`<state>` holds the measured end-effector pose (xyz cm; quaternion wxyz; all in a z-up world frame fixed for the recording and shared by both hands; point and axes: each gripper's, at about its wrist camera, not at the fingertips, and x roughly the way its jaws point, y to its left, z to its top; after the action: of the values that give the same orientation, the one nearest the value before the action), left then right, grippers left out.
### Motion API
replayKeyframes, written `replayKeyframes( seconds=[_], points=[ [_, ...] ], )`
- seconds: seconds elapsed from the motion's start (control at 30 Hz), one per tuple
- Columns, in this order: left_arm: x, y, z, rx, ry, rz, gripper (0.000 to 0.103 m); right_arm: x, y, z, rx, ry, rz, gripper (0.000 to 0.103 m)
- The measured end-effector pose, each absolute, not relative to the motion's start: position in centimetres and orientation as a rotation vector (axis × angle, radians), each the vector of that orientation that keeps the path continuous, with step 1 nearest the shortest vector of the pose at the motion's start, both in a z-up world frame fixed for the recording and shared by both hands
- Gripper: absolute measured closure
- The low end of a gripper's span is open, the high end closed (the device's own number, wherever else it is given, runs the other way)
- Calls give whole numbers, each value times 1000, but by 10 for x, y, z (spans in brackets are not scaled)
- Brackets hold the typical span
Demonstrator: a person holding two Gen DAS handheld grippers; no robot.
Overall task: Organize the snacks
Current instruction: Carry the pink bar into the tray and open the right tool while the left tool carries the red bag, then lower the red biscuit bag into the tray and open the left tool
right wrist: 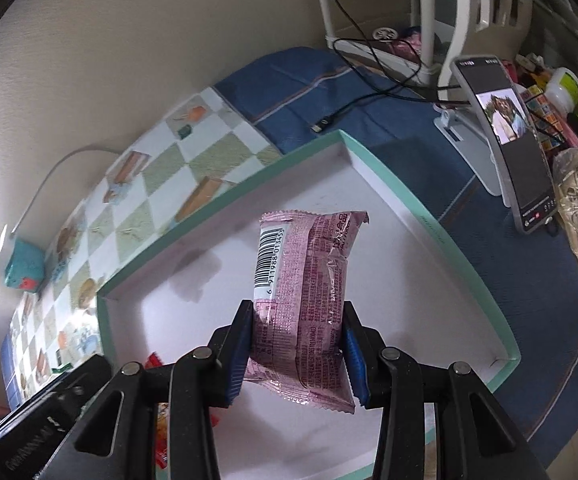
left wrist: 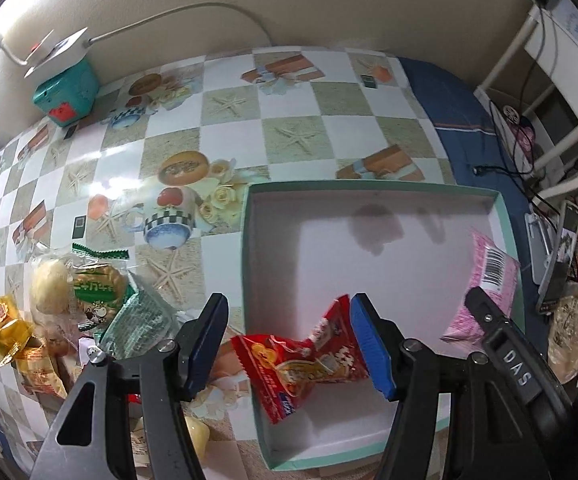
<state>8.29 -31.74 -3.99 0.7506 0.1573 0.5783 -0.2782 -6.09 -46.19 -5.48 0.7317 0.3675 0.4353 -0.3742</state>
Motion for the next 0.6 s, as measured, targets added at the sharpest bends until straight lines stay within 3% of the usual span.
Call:
replayKeyframes(
  seconds=[0.27, 0.33, 0.4, 0.47, 0.53, 0.6],
  points=[
    [94, -301, -42, 311, 1254, -545, 38, -63, -468, -61, 814, 982, -846, 56],
    [96, -296, -41, 307, 1249, -521, 38, -62, -467, -57, 801, 977, -842, 48],
    [99, -288, -38, 295, 1239, -489, 36, -60, -465, -53, 784, 970, -836, 31],
    [103, -278, -37, 280, 1233, -454, 33, -57, -462, -48, 766, 964, -829, 30],
    [107, -265, -36, 246, 1232, -420, 31, -53, -457, -42, 744, 958, -816, 23],
    [113, -250, -36, 209, 1235, -379, 25, -49, -453, -38, 720, 947, -802, 7]
  ],
)
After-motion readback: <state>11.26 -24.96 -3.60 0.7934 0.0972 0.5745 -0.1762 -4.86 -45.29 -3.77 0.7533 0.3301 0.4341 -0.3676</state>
